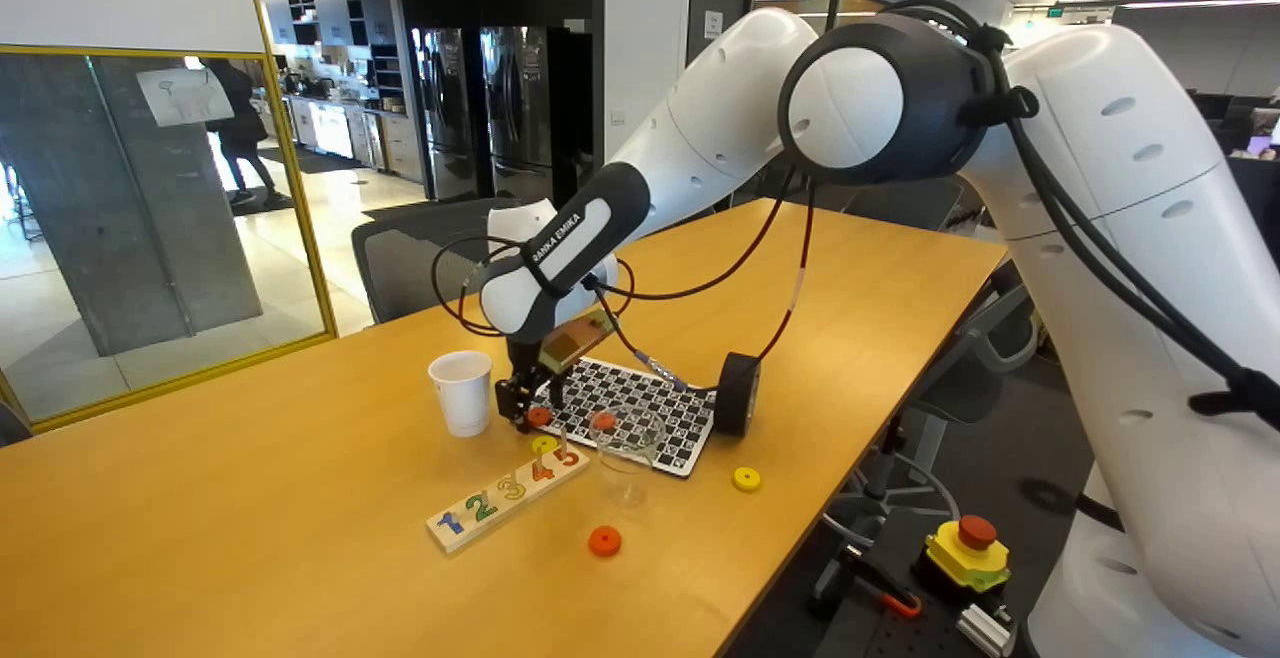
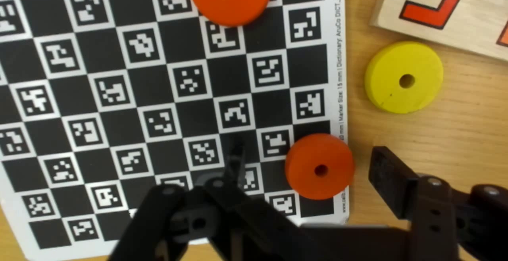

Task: Put the orange circles inside the white cup and the yellow circles in the transparent cup.

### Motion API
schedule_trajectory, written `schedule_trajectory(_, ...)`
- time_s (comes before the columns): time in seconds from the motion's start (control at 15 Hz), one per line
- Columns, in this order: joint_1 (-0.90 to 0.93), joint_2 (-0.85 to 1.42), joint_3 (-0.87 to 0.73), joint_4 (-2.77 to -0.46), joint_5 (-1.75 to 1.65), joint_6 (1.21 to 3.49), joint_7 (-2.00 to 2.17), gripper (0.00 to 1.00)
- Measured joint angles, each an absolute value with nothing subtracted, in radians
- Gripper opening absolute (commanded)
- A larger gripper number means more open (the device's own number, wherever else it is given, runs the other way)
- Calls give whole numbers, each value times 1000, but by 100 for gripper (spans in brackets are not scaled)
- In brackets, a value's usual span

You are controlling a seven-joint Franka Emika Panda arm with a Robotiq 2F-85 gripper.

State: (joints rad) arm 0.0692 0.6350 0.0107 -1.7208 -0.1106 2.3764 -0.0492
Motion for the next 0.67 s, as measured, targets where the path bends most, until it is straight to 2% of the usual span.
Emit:
schedule_trajectory(0.27, 70, 621, 11, -1719, -111, 2350, -46, 20)
schedule_trajectory(0.4, 73, 618, 11, -1718, -111, 2326, -41, 23)
schedule_trajectory(0.67, 83, 608, 11, -1717, -111, 2275, -19, 23)
